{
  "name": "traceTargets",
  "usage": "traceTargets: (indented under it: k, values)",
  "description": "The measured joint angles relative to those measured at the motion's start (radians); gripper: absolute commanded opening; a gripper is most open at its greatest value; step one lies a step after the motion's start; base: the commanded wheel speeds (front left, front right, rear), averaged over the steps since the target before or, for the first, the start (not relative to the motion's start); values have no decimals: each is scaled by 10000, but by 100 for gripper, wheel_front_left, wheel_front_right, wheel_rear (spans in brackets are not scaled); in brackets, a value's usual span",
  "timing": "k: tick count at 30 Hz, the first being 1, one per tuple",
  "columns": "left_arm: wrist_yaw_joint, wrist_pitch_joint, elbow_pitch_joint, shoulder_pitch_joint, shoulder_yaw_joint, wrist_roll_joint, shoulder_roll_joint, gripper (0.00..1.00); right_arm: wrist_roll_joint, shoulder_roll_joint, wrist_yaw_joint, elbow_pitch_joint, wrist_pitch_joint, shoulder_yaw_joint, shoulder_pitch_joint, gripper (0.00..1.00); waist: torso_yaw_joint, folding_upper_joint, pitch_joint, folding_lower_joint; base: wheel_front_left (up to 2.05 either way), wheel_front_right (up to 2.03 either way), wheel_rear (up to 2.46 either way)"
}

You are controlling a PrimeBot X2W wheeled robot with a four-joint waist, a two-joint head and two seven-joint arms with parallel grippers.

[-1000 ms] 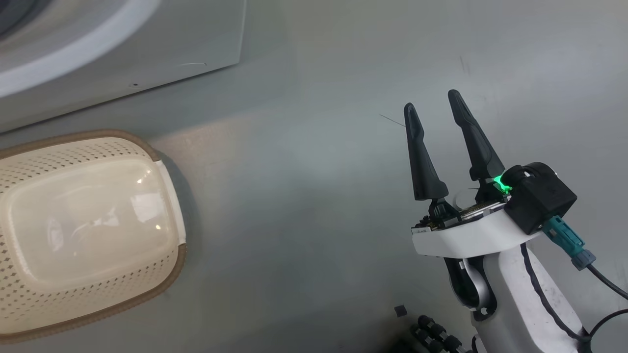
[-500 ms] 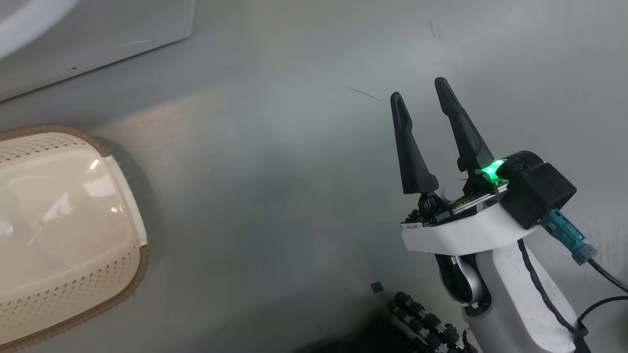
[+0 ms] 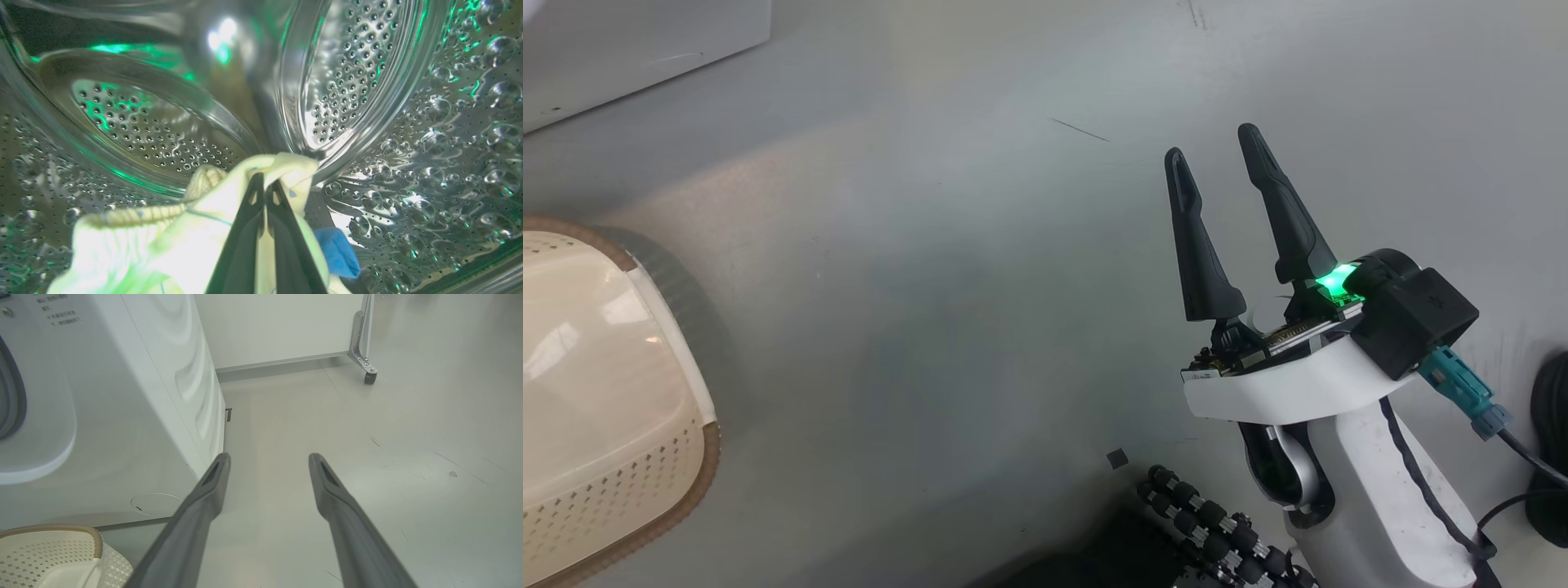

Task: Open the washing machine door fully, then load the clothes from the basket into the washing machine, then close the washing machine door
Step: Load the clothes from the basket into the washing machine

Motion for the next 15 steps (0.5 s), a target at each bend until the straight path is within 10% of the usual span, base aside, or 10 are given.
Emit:
traceTargets:
  k: [6,7,9,15]
  values:
    - [-42,146,522,-12,-138,-19,-40,0,0,8,-73,-2,0,-19,-21,100,-54,0,49,0,0,0,0]
    - [-42,146,522,-12,-138,-19,-40,9,0,8,-73,-2,0,-19,-21,100,-54,0,49,0,0,0,0]
    - [-42,180,671,-19,-174,-19,-79,100,0,8,-73,-2,0,-19,-91,100,-46,0,55,0,0,0,0]
    - [-42,161,936,-248,-293,-10,-153,100,-2,10,-75,-10,0,-40,-207,100,42,0,49,0,0,0,0]
